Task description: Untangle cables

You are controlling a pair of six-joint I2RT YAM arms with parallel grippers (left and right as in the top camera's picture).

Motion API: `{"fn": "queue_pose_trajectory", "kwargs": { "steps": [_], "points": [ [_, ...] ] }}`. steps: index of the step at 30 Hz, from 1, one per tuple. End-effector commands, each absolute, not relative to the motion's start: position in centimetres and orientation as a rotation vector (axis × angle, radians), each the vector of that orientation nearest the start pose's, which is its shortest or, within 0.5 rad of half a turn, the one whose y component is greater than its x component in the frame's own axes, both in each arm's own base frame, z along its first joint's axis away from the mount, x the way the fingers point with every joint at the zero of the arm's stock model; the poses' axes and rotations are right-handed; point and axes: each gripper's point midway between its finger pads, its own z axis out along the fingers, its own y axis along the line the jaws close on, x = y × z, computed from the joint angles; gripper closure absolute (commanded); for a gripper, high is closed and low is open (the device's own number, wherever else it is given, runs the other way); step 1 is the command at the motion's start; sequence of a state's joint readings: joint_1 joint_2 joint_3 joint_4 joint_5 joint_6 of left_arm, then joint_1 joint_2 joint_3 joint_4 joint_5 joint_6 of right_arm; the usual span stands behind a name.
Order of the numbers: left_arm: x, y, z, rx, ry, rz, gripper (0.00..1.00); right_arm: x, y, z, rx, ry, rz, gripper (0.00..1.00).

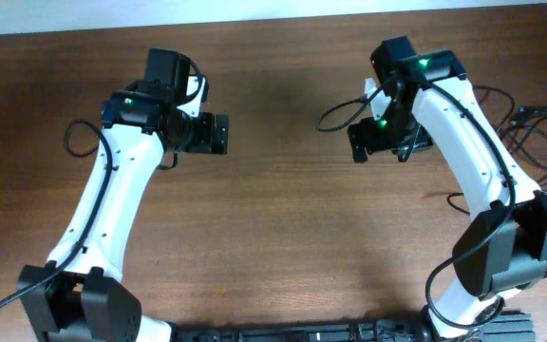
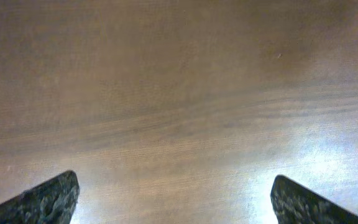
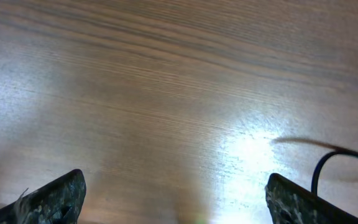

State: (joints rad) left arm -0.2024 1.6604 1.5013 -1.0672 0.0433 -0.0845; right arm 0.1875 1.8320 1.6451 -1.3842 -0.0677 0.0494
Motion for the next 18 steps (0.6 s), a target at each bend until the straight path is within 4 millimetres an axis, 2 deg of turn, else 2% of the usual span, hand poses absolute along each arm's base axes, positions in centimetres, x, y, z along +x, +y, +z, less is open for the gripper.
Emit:
{"fn": "queue_pose_trajectory", "kwargs": {
  "steps": [1, 2, 5, 8, 10, 14, 16, 18],
  "points": [
    [34.7, -6.7, 17.3, 0.131, 2.848, -0.052, 0.01, 32.9, 5.4, 16.5, -0.128, 3.050, 0.043, 0.08],
    [34.0, -6.1, 17.6, 0.121, 2.856, -0.010, 0.01, 32.6, 4.4, 17.4, -0.106, 3.014, 0.000, 0.08],
    [32.6, -5.6, 18.1, 0.117, 2.829, 0.004, 0.01, 31.5, 3.1, 18.4, -0.052, 2.917, 0.000, 0.08],
    [31.8, -5.4, 19.0, 0.108, 2.713, -0.022, 0.01, 29.6, 2.1, 19.0, -0.011, 2.777, 0.012, 0.08],
    [30.6, -5.2, 20.7, 0.097, 2.564, -0.050, 0.01, 27.5, 1.9, 20.3, -0.011, 2.612, 0.025, 0.08],
    [28.3, -4.2, 23.9, 0.068, 2.346, -0.057, 0.01, 24.8, 1.1, 23.2, 0.010, 2.384, 0.003, 0.03],
    [27.7, -3.3, 25.2, 0.038, 2.270, -0.017, 0.01, 23.9, 0.8, 24.4, 0.016, 2.331, -0.001, 0.01],
    [27.6, -2.9, 26.2, 0.021, 2.226, 0.000, 0.01, 23.4, 0.9, 24.7, 0.014, 2.315, 0.002, 0.01]
  ]
}}
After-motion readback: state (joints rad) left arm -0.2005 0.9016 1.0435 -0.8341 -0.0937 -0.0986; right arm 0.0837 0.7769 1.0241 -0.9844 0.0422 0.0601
